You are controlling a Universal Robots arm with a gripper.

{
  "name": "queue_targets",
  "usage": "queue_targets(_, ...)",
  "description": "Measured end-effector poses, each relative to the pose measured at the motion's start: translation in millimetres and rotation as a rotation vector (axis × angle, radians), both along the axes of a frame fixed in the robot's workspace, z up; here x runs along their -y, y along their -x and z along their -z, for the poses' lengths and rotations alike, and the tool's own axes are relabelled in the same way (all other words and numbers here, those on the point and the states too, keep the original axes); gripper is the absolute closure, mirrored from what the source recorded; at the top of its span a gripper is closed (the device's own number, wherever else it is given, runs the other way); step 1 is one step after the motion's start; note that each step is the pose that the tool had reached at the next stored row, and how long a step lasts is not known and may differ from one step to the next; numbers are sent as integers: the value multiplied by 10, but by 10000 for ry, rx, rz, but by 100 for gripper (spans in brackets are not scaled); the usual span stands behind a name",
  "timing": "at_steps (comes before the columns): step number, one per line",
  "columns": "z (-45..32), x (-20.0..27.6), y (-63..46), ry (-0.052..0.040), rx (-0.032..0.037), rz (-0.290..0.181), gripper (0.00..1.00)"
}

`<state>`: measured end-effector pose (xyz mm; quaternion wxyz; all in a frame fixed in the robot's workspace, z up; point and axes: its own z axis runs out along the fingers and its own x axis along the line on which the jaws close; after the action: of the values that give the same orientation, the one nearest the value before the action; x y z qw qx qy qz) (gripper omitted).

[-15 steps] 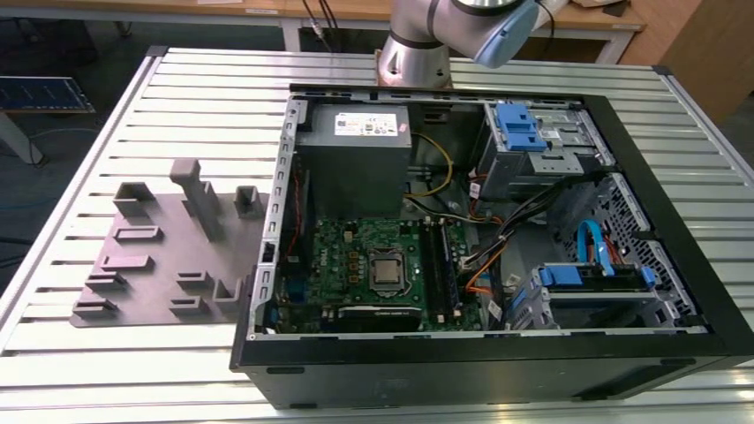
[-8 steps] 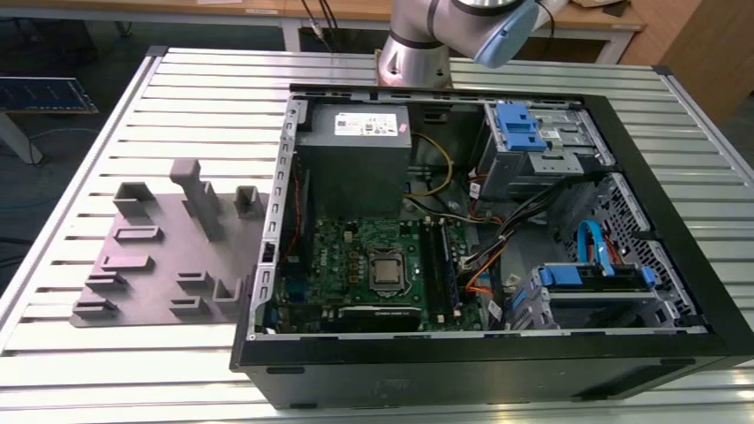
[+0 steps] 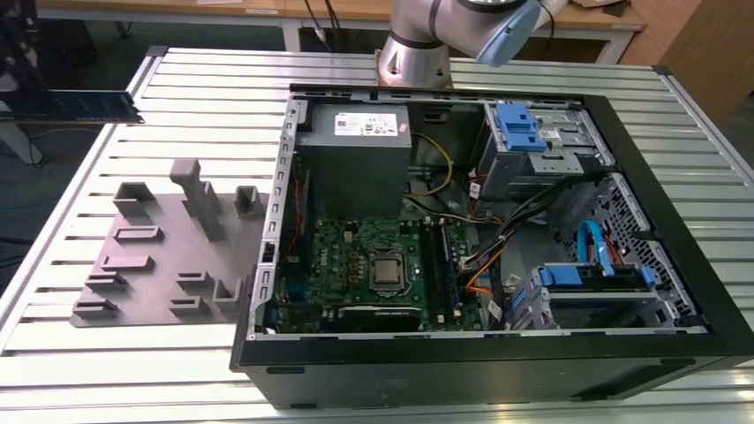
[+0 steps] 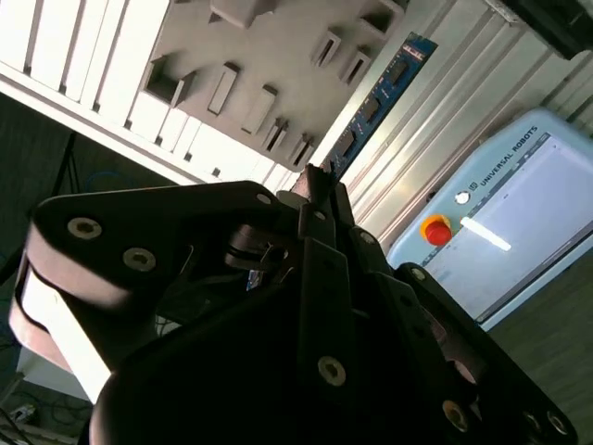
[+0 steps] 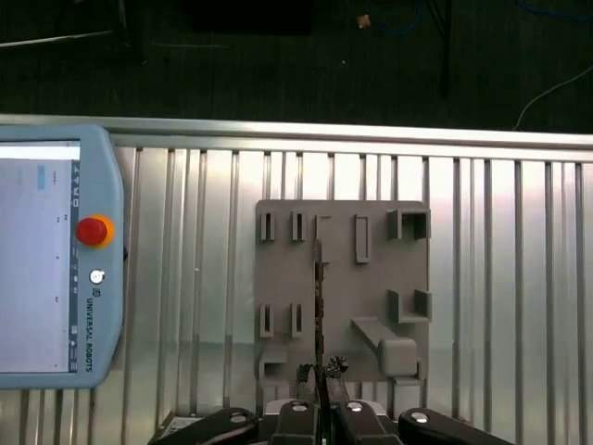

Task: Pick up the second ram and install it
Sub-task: 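Pick up the second ram and move it above second insertion slot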

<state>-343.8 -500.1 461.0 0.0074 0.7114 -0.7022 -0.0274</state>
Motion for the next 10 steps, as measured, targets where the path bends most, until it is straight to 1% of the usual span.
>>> queue_targets(4, 69, -1, -162, -1, -31, 1, 89)
queue_targets(7, 109, -1, -229, -1, -46, 1, 89)
queue_targets(10, 151, 0, -318, 3, -72, 0, 89)
